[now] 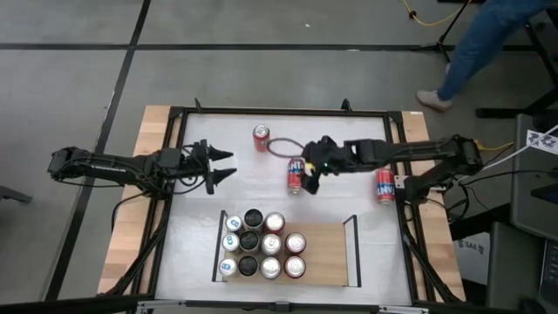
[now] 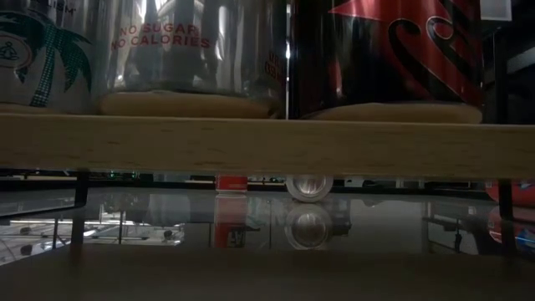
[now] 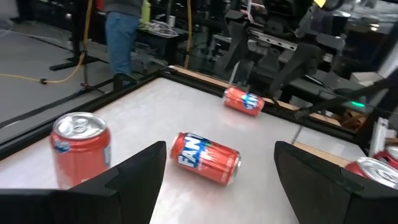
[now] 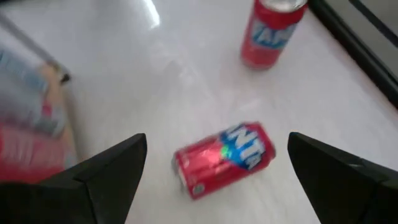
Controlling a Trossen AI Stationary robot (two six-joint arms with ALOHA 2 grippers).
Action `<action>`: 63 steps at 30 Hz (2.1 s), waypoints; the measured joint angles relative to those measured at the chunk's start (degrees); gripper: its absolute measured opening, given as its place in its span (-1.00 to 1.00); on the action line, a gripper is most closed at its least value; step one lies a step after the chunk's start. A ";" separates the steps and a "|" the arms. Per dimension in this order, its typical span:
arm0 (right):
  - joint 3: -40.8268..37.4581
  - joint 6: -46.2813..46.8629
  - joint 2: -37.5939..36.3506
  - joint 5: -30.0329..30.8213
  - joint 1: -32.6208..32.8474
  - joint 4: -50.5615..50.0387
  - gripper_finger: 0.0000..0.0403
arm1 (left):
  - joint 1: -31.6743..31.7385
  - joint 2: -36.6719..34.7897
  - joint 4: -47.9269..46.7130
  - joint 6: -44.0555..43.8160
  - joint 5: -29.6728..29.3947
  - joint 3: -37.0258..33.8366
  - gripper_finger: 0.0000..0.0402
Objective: Place canned beverage on shelf
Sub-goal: Put the red soda can on the shelf aligned with the other red soda can
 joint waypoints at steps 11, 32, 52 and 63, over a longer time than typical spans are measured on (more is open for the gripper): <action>0.00 13.81 5.60 2.69 -3.32 3.72 0.89 | -0.02 0.02 -0.34 -0.23 -2.40 0.00 0.46; -0.02 42.66 18.09 7.14 -3.27 2.01 0.89 | -0.04 0.02 -2.14 -0.15 -1.74 0.00 0.46; -0.04 43.32 25.69 6.09 -3.27 3.66 0.89 | -0.03 0.02 -2.09 -0.15 -1.55 0.00 0.46; -0.07 43.29 27.50 3.67 -3.25 3.73 0.63 | -0.02 0.02 -1.82 -0.15 -1.55 0.00 0.46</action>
